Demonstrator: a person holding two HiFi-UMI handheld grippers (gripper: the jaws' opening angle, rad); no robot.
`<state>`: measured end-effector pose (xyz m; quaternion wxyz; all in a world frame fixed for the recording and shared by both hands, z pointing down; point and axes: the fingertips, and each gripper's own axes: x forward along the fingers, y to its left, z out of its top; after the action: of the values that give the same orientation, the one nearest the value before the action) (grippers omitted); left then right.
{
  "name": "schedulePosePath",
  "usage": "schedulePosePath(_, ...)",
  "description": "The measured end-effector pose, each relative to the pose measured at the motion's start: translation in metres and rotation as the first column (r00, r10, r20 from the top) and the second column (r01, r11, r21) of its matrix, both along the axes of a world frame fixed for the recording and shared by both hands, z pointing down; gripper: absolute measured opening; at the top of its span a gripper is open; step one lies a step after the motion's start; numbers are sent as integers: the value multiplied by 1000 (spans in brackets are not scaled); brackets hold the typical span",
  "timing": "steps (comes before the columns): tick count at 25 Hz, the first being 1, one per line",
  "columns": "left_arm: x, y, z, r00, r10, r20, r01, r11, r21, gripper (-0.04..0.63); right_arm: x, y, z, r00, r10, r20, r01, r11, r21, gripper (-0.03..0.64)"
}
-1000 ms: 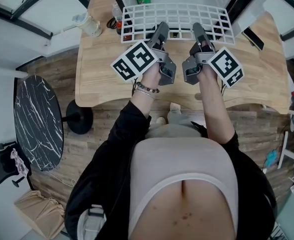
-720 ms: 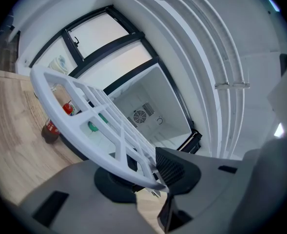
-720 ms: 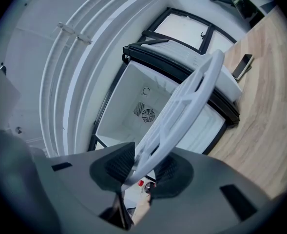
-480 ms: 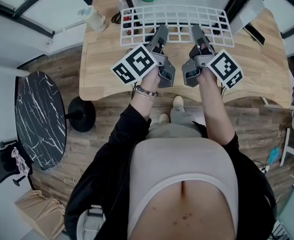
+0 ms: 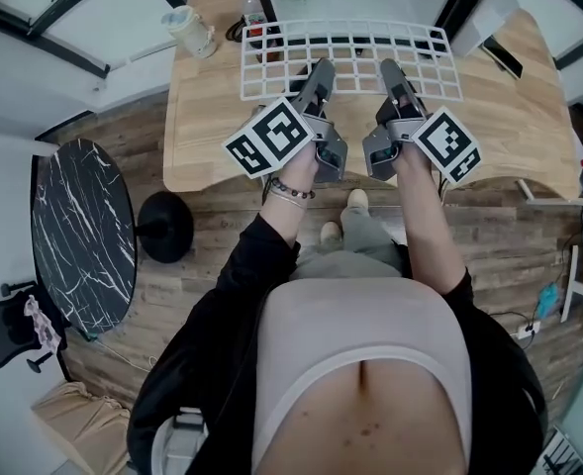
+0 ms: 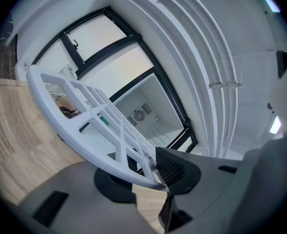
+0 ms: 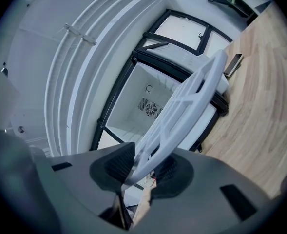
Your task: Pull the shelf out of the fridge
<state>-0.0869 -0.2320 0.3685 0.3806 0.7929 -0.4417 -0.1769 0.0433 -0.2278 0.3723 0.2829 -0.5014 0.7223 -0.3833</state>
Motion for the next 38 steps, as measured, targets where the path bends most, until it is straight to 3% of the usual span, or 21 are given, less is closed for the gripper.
schedulePosePath(12,-12,6,-7,999,-18,-37,18,1000,8,123,-12,3,-12,999,-23,-36,23,999,23,117)
schedulePosePath(25,-14,27,-6,998,-27,-50,27,1000,9,123,-13,23,-11,999,-41,-7,42,998,53,117)
schedulePosePath(32,13,64,-4,999,-22,-48,23,1000,15,121,13,60,-8,999,-44,-1,44,998,53,117)
schedulePosePath(38,41,128,-3,998,-46,-48,47,999,12,121,41,120,-7,997,-72,-8,73,996,47,117)
